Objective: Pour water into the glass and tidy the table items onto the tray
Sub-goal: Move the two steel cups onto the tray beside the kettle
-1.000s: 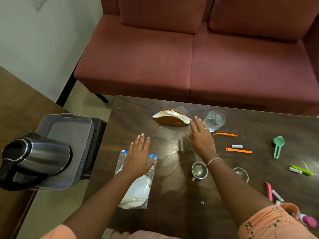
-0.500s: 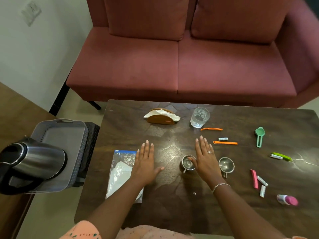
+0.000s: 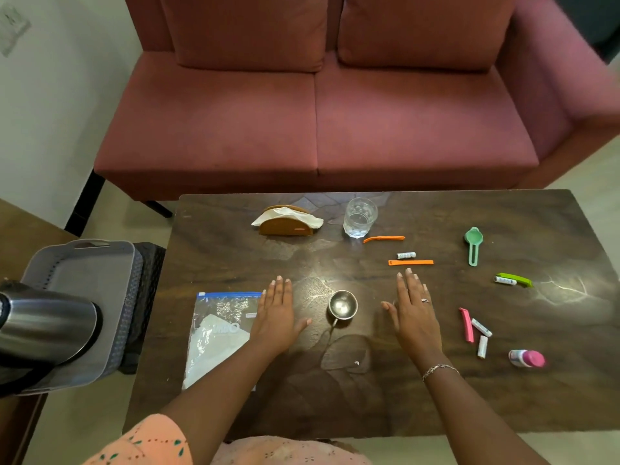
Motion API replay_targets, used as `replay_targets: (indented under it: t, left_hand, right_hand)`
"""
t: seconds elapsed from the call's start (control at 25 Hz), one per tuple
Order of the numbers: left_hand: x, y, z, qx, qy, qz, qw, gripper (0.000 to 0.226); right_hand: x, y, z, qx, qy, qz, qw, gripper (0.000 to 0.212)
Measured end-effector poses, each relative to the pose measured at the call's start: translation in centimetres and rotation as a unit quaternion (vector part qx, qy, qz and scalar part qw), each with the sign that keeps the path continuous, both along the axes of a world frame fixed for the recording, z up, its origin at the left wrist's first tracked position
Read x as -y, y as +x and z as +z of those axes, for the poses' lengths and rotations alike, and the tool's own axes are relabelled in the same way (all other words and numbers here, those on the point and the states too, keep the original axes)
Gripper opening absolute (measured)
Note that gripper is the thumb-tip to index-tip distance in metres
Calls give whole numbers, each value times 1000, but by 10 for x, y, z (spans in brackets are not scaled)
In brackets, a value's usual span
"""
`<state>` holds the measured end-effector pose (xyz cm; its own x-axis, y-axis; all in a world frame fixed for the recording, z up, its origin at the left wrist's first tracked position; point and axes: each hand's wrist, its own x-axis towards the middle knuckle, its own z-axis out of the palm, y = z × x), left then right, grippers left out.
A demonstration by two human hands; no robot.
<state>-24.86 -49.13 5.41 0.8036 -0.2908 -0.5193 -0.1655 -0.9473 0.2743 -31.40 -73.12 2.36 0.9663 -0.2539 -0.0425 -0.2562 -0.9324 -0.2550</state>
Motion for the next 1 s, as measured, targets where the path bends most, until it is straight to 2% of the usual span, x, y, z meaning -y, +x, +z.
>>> replay_targets:
  t: [0.16, 0.32, 0.36, 0.44, 0.48, 0.52, 0.6, 0.72, 0.88, 1.0]
  left_hand:
    - [19, -2, -7, -70, -68, 64, 993, 82]
    - [38, -3, -18, -166, -111, 181, 963, 67]
    - [44, -4, -22, -182, -120, 206, 954, 56]
    - [53, -3, -33, -212, -151, 263, 929, 17]
    - [58, -3, -40, -221, -168, 294, 915, 12]
    - [62, -1, -45, -228, -177, 317, 903, 21]
    - [68, 1, -53, -246, -178, 347, 887, 24]
    - [74, 0, -63, -286, -149, 366, 873, 20]
    - [78, -4, -77, -314, -154, 401, 847, 24]
    - [82, -4, -88, -308, -172, 418, 837, 24]
  right_hand:
    - [25, -21, -8, 16, 40, -62, 997, 54]
    - [44, -42, -18, 48, 88, -135, 986, 41]
    - [47, -45, -20, 48, 107, -155, 981, 39]
    - [50, -49, -25, 34, 145, -203, 968, 37]
    - [51, -50, -29, 20, 160, -223, 961, 37]
    - [51, -50, -32, 0, 175, -240, 955, 36]
    - [53, -46, -42, -63, 220, -274, 934, 37]
    - [55, -37, -64, -137, 324, -342, 871, 35]
    - [52, -27, -75, -110, 476, -464, 739, 18]
    - [53, -21, -84, -104, 519, -505, 682, 10]
